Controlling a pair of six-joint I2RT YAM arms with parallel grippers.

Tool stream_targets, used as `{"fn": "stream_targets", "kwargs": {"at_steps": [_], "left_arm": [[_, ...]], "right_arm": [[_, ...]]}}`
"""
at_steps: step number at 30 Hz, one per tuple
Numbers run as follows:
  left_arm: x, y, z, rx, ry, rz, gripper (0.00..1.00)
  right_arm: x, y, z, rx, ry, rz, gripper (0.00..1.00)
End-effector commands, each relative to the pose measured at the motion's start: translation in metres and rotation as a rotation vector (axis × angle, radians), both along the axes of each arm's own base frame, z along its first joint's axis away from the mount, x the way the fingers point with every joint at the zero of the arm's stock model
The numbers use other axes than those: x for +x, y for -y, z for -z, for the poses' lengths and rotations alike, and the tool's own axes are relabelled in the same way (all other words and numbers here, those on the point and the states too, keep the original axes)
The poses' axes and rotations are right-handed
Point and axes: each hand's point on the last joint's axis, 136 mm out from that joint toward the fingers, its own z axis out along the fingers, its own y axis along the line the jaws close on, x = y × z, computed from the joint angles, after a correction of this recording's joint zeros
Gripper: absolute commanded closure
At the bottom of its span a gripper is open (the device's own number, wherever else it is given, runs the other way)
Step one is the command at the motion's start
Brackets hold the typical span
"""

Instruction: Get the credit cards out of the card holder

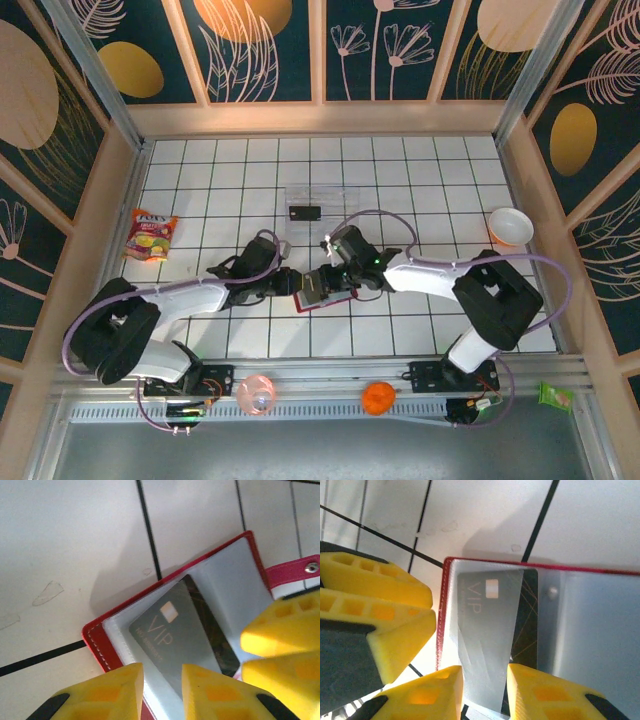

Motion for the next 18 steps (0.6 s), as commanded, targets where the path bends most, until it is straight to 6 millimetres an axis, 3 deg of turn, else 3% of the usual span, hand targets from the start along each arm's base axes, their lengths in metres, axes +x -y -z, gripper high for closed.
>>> {"fn": "stream_targets", "kwargs": {"at_steps": [1, 11, 18], "left_arm": [[-0.002, 0.002, -0.001, 0.000, -0.016, 0.020, 0.74], [-0.008, 0.000, 0.015, 0.036, -0.044, 0.045, 0.72], [-0.008, -0.008, 0.032, 0.095, -0.073, 0.026, 0.77]], "right_arm": [[0.010, 0.004, -0.004, -0.002, -0.014, -0.043, 0.74], [0.019, -0.002, 0.011, -0.006, -0.061, -0.101, 0.73], [0.020, 0.007, 0.028, -0.046, -0.097, -0.079, 0.73]]}}
